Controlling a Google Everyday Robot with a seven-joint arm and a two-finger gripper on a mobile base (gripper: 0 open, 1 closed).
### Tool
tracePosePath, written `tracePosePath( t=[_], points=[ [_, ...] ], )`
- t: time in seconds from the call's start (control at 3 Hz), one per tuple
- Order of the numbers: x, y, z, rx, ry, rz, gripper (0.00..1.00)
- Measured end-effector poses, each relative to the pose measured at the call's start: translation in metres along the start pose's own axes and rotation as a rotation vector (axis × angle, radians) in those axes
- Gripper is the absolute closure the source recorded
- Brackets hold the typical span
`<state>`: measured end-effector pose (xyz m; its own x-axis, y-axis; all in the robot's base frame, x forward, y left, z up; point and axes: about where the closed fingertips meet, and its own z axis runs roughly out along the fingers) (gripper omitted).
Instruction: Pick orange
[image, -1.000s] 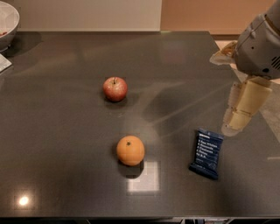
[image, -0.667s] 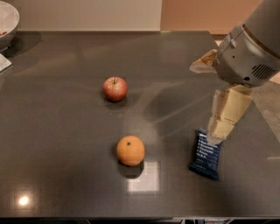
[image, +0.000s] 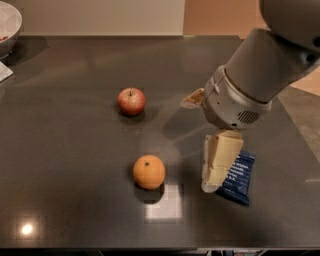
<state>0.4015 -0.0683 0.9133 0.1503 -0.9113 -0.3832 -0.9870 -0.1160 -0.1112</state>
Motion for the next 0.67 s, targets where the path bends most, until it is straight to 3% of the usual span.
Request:
tracePosePath(
  t=[0.67],
  points=[
    [-0.032, 0.007, 0.054, -0.078, -0.047, -0.065, 0.0]
  ],
)
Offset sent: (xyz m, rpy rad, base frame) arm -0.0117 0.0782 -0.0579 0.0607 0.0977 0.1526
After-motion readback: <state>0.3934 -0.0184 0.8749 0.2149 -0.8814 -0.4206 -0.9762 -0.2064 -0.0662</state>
